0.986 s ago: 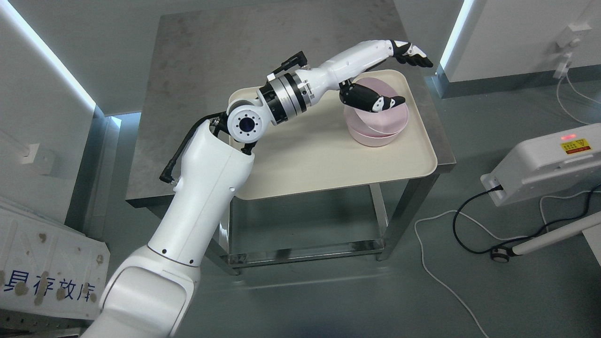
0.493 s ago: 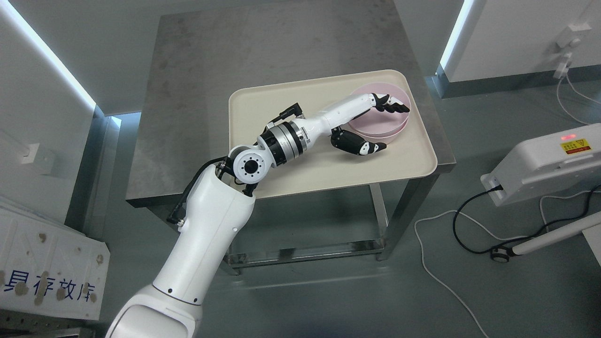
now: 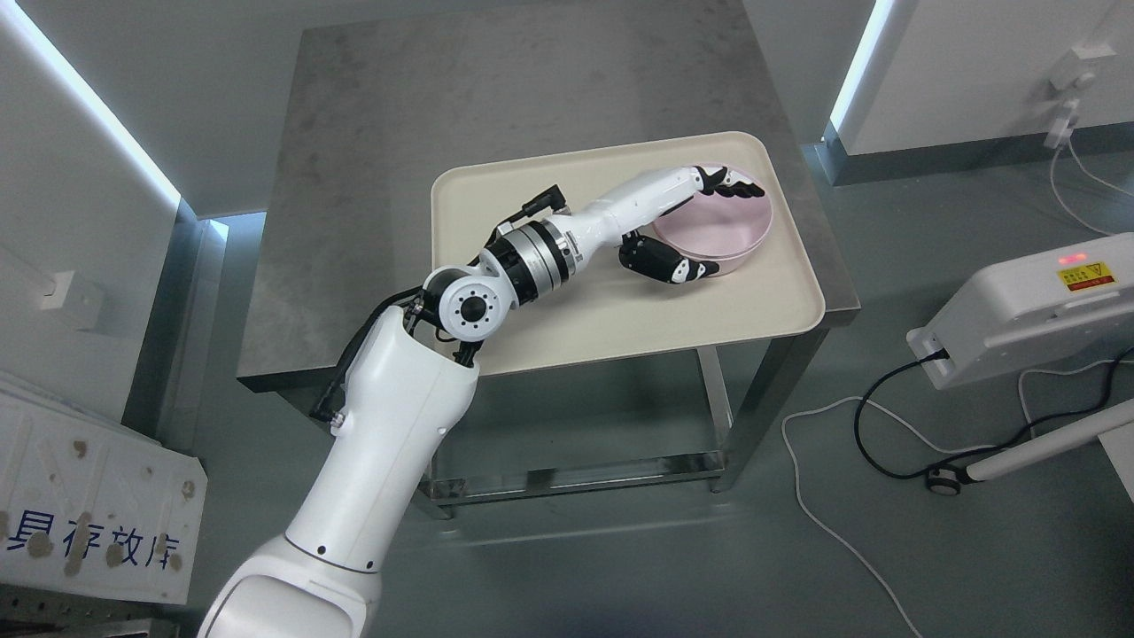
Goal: Stack pink IKEA bowls on left shelf middle
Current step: 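Grip the stacked pink bowls with the left hand and lift them off the tray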
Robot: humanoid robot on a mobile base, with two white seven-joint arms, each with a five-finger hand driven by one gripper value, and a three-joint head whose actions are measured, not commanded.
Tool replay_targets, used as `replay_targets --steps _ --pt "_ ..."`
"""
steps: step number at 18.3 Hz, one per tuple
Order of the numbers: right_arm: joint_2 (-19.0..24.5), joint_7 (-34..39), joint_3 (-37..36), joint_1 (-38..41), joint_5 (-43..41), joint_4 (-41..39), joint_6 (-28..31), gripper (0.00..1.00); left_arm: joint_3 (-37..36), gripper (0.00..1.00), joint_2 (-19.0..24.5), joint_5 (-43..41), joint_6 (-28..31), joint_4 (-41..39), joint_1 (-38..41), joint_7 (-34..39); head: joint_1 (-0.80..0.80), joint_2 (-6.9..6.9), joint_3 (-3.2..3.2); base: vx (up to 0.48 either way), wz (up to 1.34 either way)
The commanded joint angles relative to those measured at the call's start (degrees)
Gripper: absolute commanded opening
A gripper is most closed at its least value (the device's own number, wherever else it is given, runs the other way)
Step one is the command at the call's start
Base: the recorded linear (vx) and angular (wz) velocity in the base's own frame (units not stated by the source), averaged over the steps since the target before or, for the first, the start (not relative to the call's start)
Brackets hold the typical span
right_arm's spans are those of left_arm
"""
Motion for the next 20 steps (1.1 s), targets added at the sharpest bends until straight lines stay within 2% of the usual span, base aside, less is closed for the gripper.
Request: replay_targets --steps 1,4,6,7,10,13,16,18,20 --pt "-1.0 0.0 0.0 0.0 0.0 0.0 0.0 1.0 0.1 0.6 1.0 -9.8 0.8 -2.3 -3.2 -6.5 0.0 0.0 0.0 0.0 0.0" --pt "-1.0 0.0 0.0 0.0 0.0 0.0 0.0 1.0 -1.3 0.59 1.0 -12.3 0.8 -3.0 -3.5 -11.8 0.0 0.0 0.0 0.0 0.0" --pt "-1.0 0.0 0.0 0.0 0.0 0.0 0.0 1.0 -2.5 0.57 1.0 -13.9 0.8 -3.0 -3.5 -12.3 0.0 0.0 0.0 0.0 0.0" --pt "-1.0 0.0 0.0 0.0 0.0 0.0 0.0 1.0 -2.4 0.54 1.0 -14.5 0.8 -3.0 -3.5 -12.2 0.0 0.0 0.0 0.0 0.0" --pt "-1.0 0.0 0.0 0.0 0.0 0.0 0.0 1.0 -1.3 0.36 1.0 -14.8 0.7 -2.4 -4.9 -9.0 0.0 0.0 0.0 0.0 0.0" --pt "-1.0 0.0 0.0 0.0 0.0 0.0 0.0 1.0 -0.9 0.27 1.0 -14.8 0.0 -2.3 -5.3 -6.3 0.0 0.0 0.0 0.0 0.0" --pt "-1.0 0.0 0.0 0.0 0.0 0.0 0.0 1.0 -1.9 0.33 1.7 -15.1 -1.2 -2.3 -4.2 -6.2 0.0 0.0 0.0 0.0 0.0" --pt "-1.0 0.0 0.0 0.0 0.0 0.0 0.0 1.0 -2.1 0.45 1.5 -18.7 -1.3 -1.4 -2.8 -6.2 0.0 0.0 0.0 0.0 0.0" --pt "-1.0 0.0 0.0 0.0 0.0 0.0 0.0 1.0 -2.2 0.51 1.0 -21.0 -1.2 -0.1 -2.7 -6.2 0.0 0.0 0.0 0.0 0.0"
